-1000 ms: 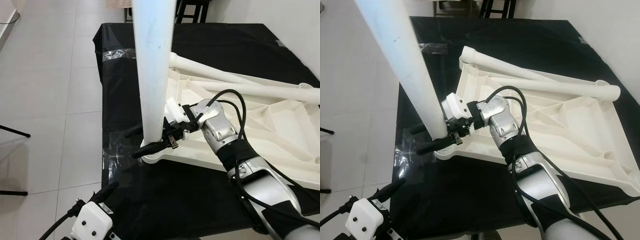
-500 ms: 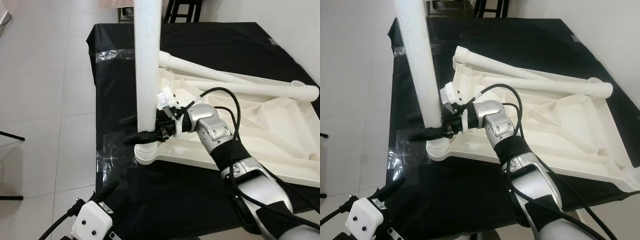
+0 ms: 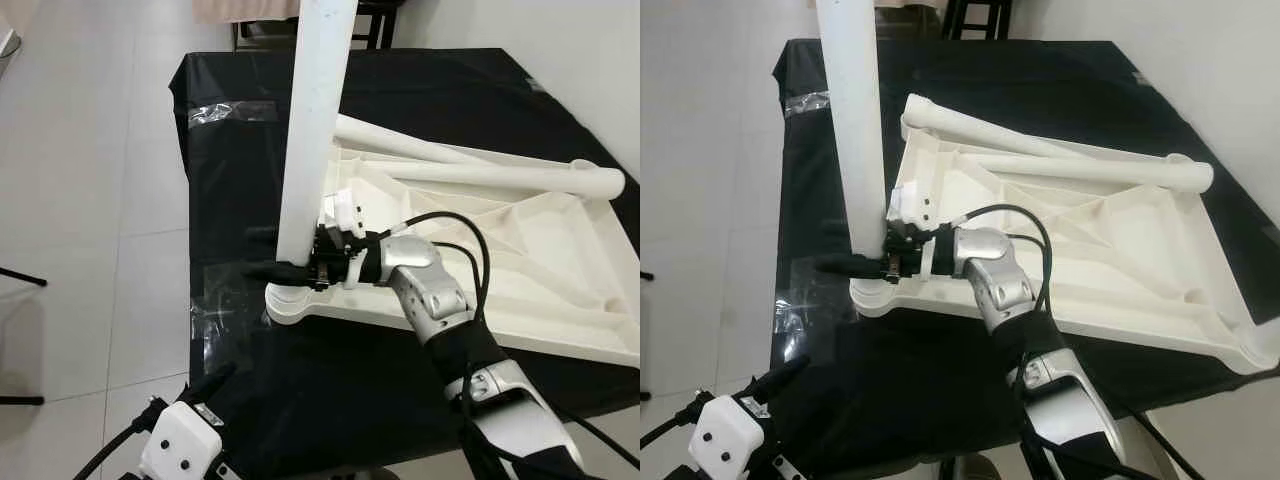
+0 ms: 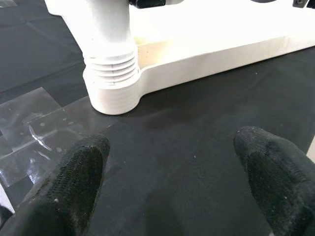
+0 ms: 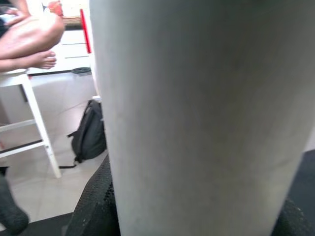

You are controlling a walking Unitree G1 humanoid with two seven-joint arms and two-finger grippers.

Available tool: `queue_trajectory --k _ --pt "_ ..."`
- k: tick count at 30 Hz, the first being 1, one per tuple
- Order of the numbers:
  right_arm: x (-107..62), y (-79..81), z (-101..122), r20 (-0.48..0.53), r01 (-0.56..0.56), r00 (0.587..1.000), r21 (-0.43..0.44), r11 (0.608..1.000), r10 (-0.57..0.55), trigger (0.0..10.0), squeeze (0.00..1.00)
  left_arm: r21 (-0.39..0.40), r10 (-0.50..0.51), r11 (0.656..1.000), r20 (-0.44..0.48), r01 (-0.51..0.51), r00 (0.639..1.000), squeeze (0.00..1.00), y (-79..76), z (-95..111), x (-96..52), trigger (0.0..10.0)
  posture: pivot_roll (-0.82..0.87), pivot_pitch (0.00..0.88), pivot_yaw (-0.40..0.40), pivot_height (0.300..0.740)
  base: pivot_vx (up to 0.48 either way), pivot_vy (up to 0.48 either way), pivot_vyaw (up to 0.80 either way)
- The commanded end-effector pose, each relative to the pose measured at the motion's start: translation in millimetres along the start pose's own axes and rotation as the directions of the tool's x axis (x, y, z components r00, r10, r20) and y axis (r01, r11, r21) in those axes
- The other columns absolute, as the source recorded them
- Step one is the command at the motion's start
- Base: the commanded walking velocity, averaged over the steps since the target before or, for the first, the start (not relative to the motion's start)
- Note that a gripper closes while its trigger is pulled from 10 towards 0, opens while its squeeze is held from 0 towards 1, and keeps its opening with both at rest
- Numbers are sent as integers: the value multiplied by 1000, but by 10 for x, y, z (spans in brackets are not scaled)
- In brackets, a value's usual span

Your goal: Building children table

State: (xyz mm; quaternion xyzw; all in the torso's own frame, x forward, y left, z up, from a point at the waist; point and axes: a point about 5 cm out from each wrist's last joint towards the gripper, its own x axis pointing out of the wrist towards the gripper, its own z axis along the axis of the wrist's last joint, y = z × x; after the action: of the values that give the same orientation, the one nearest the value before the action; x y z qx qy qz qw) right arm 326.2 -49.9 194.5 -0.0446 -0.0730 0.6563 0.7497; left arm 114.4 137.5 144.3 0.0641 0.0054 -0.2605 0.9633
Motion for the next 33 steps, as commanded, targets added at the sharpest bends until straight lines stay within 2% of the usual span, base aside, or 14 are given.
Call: queue_trajectory --k 1,2,3,4,5,9,12,20,22,23,28,31,32,33 --pt "-36 80 -342 -139 144 981 75 987 -133 10000 0 -6 -15 1000 -35 15 999 0 -12 -43 -26 10000 321 268 -126 740 0 0 0" --pt "-21 39 -471 -258 473 853 18 881 -453 10000 0 -5 -15 1000 -36 14 999 0 -9 -45 -28 10000 319 273 -136 740 0 0 0" --pt "-47 199 -592 -326 747 601 -95 658 -730 10000 0 -4 -13 1000 -36 12 999 0 -8 -44 -30 10000 316 272 -145 740 0 0 0" --pt "-23 327 -593 -318 767 583 -90 636 -748 10000 0 -3 -11 1000 -35 11 999 0 -4 -40 -29 10000 323 273 -142 740 0 0 0" --pt "12 419 -577 -301 750 614 -66 658 -730 10000 0 -3 -11 1000 -34 11 999 0 -1 -36 -28 10000 323 273 -142 740 0 0 0" --pt "27 474 -561 -286 773 595 -51 632 -751 10000 0 -3 -10 1000 -33 10 999 0 1 -33 -27 10000 323 273 -142 740 0 0 0" --pt "138 394 -597 -259 797 585 13 603 -768 10000 0 2 15 1000 -18 -15 1000 0 62 -23 5 10000 340 256 -132 740 0 0 0" --pt "138 332 -553 -262 817 555 -4 576 -789 10000 0 -16 78 997 35 -78 996 0 196 99 24 10000 332 230 -133 740 0 0 0" --pt "135 366 -525 -277 841 515 -21 541 -811 10000 0 -21 105 994 122 -103 987 0 353 306 54 10000 333 222 -130 740 0 0 0" --pt "145 371 -517 -282 846 506 -21 532 -815 10000 0 20 92 995 238 -100 967 0 538 601 102 10000 334 213 -123 740 0 0 0" --pt "166 352 -508 -274 845 509 -21 534 -816 10000 0 81 29 995 385 -65 923 0 747 1008 199 10000 334 206 -116 740 0 0 0" --pt "215 331 -504 -261 842 517 -18 540 -815 10000 0 185 -131 982 519 39 844 0 929 1601 374 10000 333 197 -106 740 0 0 0" --pt "215 331 -504 -261 842 517 -18 540 -815 10000 0 185 -131 982 519 39 844 0 929 1601 374 10000 333 197 -106 740 0 0 0" --pt "231 326 -496 -255 841 520 -14 541 -815 10000 0 211 -197 973 541 94 818 0 967 1801 467 10000 332 194 -104 740 0 0 0"
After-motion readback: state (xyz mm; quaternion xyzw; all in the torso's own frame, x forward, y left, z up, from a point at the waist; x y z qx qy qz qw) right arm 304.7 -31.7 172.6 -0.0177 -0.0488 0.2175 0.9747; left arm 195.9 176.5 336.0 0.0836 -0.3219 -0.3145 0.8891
